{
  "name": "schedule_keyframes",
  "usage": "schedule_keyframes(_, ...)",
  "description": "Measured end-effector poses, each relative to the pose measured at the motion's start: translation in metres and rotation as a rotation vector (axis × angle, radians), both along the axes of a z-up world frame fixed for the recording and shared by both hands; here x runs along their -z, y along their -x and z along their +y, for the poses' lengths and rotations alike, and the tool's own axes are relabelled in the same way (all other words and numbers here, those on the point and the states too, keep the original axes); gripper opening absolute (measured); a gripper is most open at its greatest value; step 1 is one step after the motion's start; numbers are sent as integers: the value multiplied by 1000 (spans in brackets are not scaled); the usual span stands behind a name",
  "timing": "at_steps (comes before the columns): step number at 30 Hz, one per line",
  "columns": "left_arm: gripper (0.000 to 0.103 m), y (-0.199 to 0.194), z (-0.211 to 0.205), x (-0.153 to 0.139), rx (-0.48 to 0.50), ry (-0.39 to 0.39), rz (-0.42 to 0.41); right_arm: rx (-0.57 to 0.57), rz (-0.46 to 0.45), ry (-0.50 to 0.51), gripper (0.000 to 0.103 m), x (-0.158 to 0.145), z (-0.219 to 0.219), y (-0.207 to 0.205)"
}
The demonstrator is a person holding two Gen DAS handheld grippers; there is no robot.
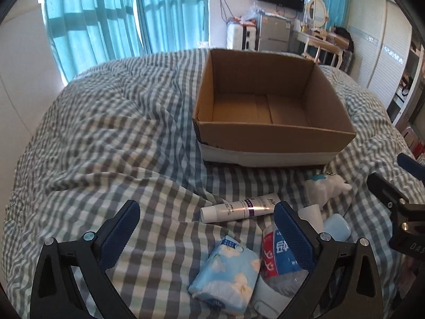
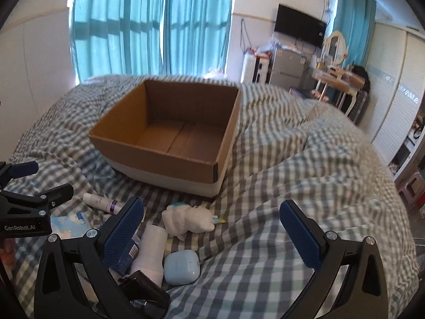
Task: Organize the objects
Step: 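Grasp the white cream tube with the left gripper while the right grasps the white bunny figurine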
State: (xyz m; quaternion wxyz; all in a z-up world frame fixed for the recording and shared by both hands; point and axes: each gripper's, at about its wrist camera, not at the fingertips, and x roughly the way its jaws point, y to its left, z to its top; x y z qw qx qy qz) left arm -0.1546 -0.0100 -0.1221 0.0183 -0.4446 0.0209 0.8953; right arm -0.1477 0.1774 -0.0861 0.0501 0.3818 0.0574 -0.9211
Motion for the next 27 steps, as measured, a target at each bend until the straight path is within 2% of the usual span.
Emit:
schedule_keyframes(4, 102, 15, 4, 20, 12, 43, -44, -10, -80, -1, 102, 22, -8, 24)
schedule_keyframes(10, 97, 26, -5, 49, 5, 22, -132, -23, -181, -8, 96, 59, -21, 51)
schedule_keyframes(14, 97, 28, -3, 56, 20, 17, -144, -21, -244, -17, 85, 78, -20, 60)
schedule_keyframes(18, 97, 35, 4, 66, 41, 18, -172, -21, -260, 22, 67, 83, -14, 62)
schedule_keyframes(20, 96, 38, 7, 69, 72, -20, -190, -24, -249, 49, 62, 79, -10, 59)
schedule_keyframes(22, 95, 41, 8, 72, 84, -38, -204, -19, -243, 74, 62, 75, -3, 55)
schedule_keyframes(24, 90, 42, 9, 73, 101, -59, -212, -19, -237, 105, 62, 70, 3, 52)
schedule_keyframes(26, 71, 41, 11, 73, 139, -99, -222, -23, -227, 138, 62, 64, 8, 48)
schedule_keyframes(27, 69, 40, 12, 73, 154, -114, -227, -28, -225, 150, 62, 61, 10, 46)
